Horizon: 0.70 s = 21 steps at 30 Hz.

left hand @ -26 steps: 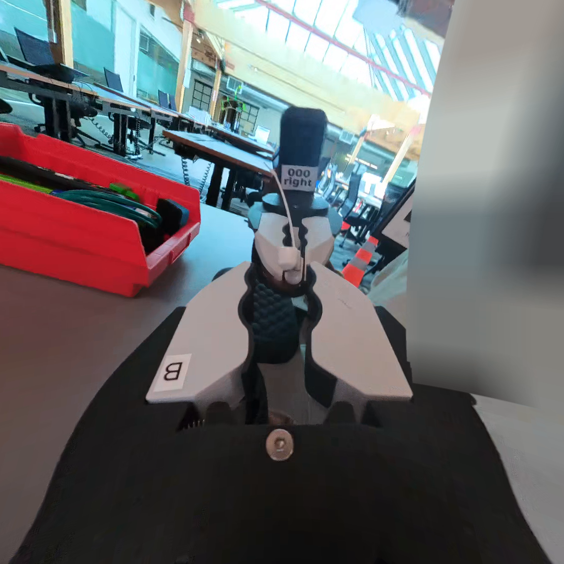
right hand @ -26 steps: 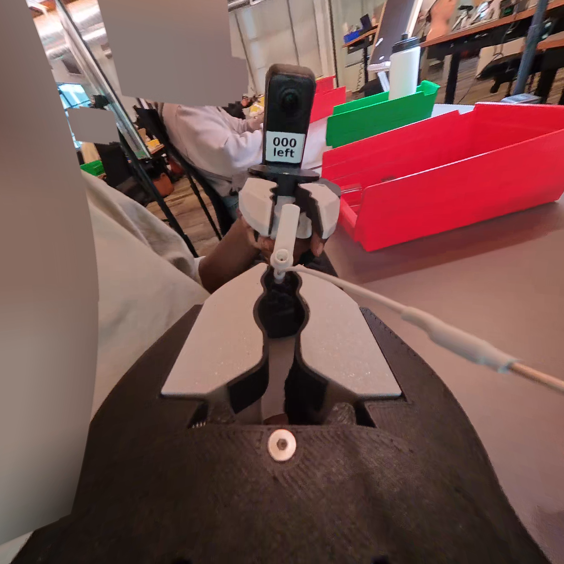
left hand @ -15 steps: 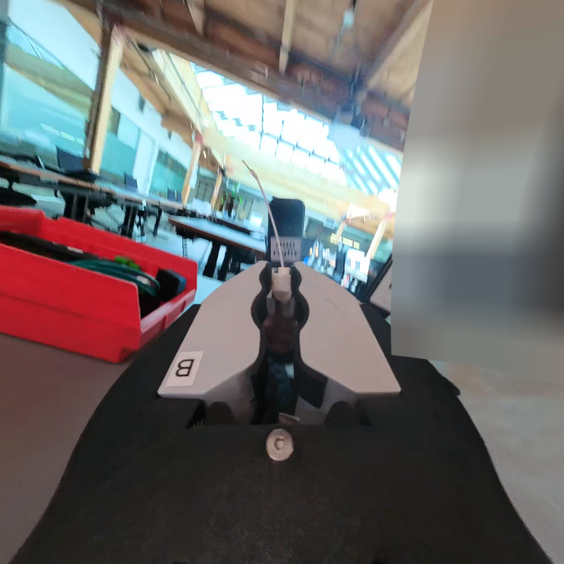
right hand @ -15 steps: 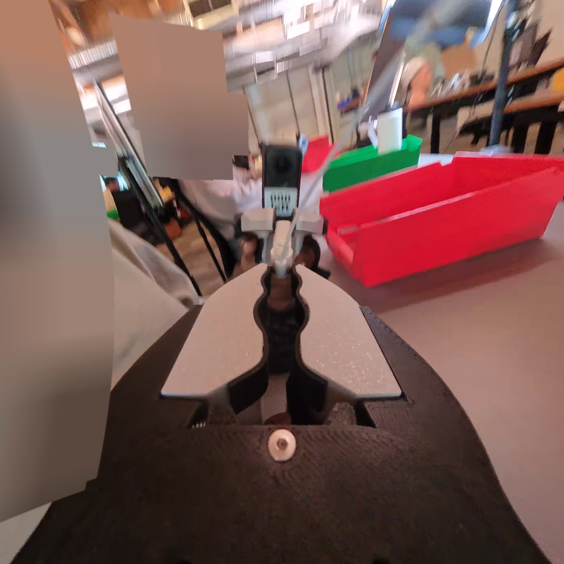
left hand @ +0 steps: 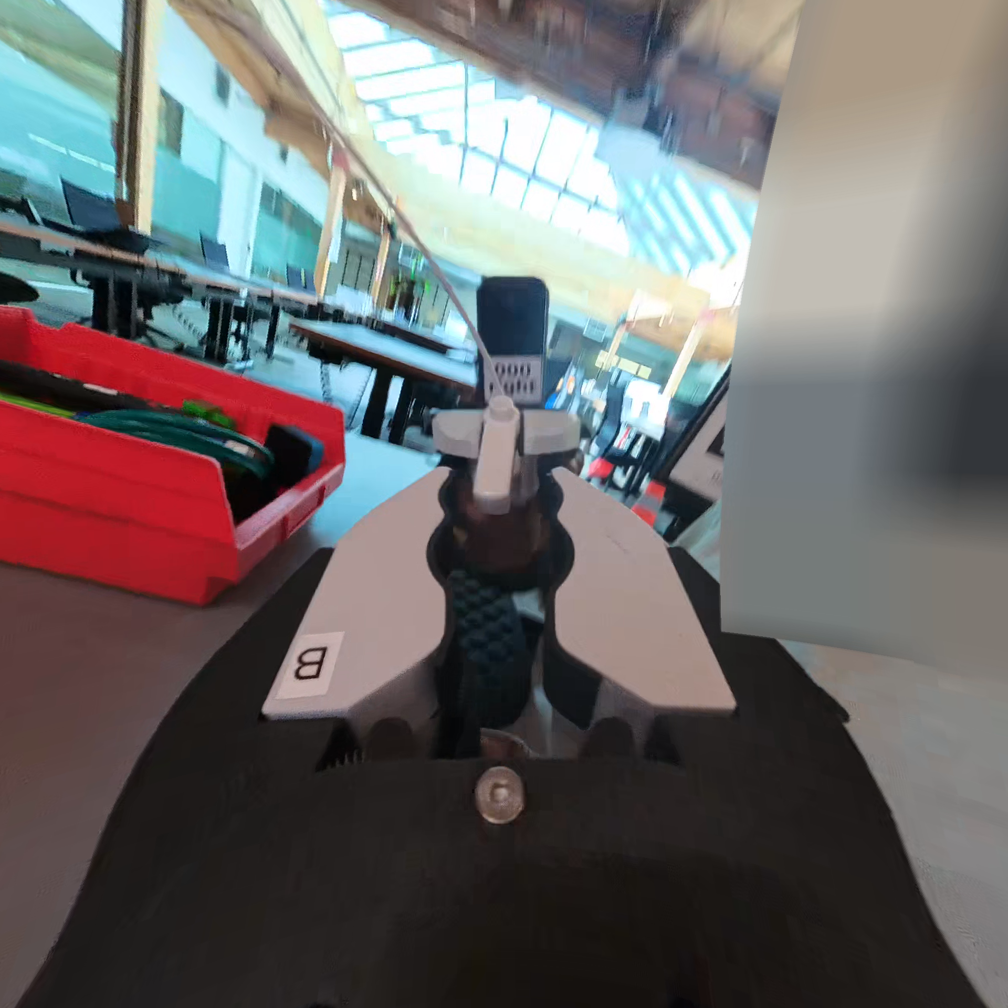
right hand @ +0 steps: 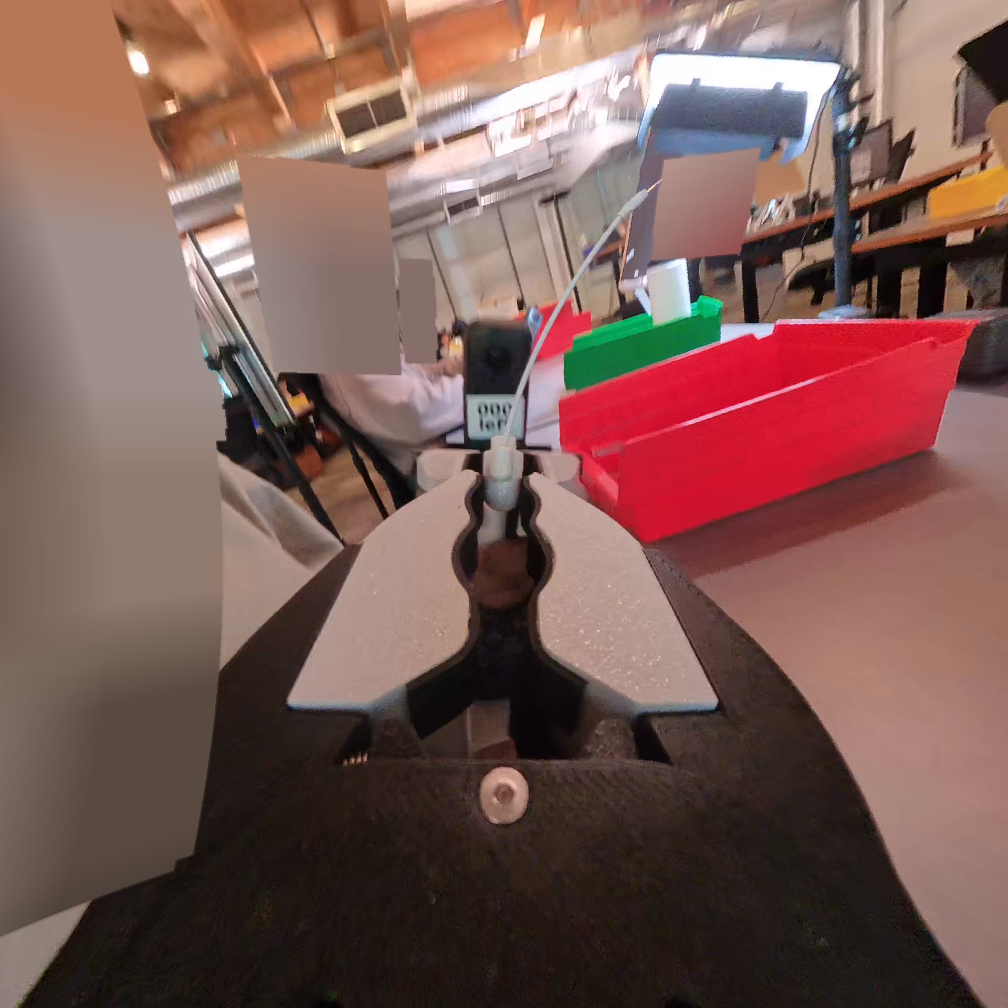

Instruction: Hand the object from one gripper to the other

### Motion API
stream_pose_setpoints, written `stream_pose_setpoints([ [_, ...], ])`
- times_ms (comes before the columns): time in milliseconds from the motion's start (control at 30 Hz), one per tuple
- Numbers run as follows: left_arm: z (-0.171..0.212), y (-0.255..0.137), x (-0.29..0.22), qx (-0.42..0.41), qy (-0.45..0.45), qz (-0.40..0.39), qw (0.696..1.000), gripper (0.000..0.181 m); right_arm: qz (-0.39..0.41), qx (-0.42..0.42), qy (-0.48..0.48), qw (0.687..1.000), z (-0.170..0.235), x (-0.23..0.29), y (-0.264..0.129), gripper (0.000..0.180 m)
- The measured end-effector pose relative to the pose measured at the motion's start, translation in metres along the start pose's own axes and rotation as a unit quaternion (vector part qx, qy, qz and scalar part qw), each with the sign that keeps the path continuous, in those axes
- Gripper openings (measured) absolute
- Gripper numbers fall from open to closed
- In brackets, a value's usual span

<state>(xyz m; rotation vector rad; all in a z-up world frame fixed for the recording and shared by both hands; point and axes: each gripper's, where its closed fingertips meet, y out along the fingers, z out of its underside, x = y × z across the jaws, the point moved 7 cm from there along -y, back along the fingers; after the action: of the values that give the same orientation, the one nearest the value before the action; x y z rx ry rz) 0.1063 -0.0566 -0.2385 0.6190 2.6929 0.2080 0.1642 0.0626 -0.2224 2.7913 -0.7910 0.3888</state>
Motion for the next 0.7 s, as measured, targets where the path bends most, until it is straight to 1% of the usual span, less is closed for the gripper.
stream_pose_setpoints([
  [33, 0.001, -0.001, -0.002, 0.022, 0.022, -0.010, 0.999, 0.029, 0.001, 0.017, -0.005, 1.000, 0.001, 0.001, 0.000, 0.012],
  [67, 0.001, -0.001, -0.003, 0.028, 0.043, -0.020, 0.998, 0.018, 0.000, 0.030, -0.009, 1.000, 0.003, 0.002, 0.000, 0.012],
  [100, 0.000, -0.002, -0.004, 0.027, 0.061, -0.026, 0.997, 0.014, -0.004, 0.035, -0.011, 0.999, 0.003, 0.003, 0.001, 0.012],
  [200, -0.003, -0.001, -0.005, 0.003, 0.050, -0.015, 0.999, 0.013, -0.008, 0.011, -0.004, 1.000, 0.000, 0.005, 0.002, 0.012],
  [300, -0.005, 0.001, -0.001, -0.069, 0.021, -0.018, 0.997, 0.013, 0.006, -0.069, -0.004, 0.998, -0.004, 0.001, 0.006, 0.015],
  [333, -0.006, 0.002, 0.000, -0.097, 0.003, -0.016, 0.995, 0.016, 0.006, -0.097, 0.005, 0.995, -0.005, 0.000, 0.007, 0.021],
  [367, -0.006, 0.003, 0.001, -0.117, -0.016, -0.009, 0.993, 0.016, 0.005, -0.118, 0.017, 0.993, -0.006, -0.001, 0.007, 0.022],
  [433, -0.004, 0.007, 0.003, -0.133, -0.038, -0.001, 0.990, 0.013, -0.003, -0.137, 0.035, 0.990, -0.007, -0.003, 0.007, 0.012],
  [500, -0.001, 0.011, 0.002, -0.117, -0.039, 0.003, 0.992, 0.012, -0.006, -0.130, 0.036, 0.991, -0.007, -0.003, 0.005, 0.012],
  [600, 0.004, 0.012, 0.000, -0.051, -0.013, 0.003, 0.999, 0.013, -0.007, -0.095, 0.027, 0.995, -0.009, -0.001, 0.001, 0.012],
  [700, 0.002, 0.012, -0.005, -0.058, 0.012, 0.000, 0.998, 0.012, -0.016, -0.096, 0.020, 0.995, -0.010, 0.003, 0.002, 0.012],
])
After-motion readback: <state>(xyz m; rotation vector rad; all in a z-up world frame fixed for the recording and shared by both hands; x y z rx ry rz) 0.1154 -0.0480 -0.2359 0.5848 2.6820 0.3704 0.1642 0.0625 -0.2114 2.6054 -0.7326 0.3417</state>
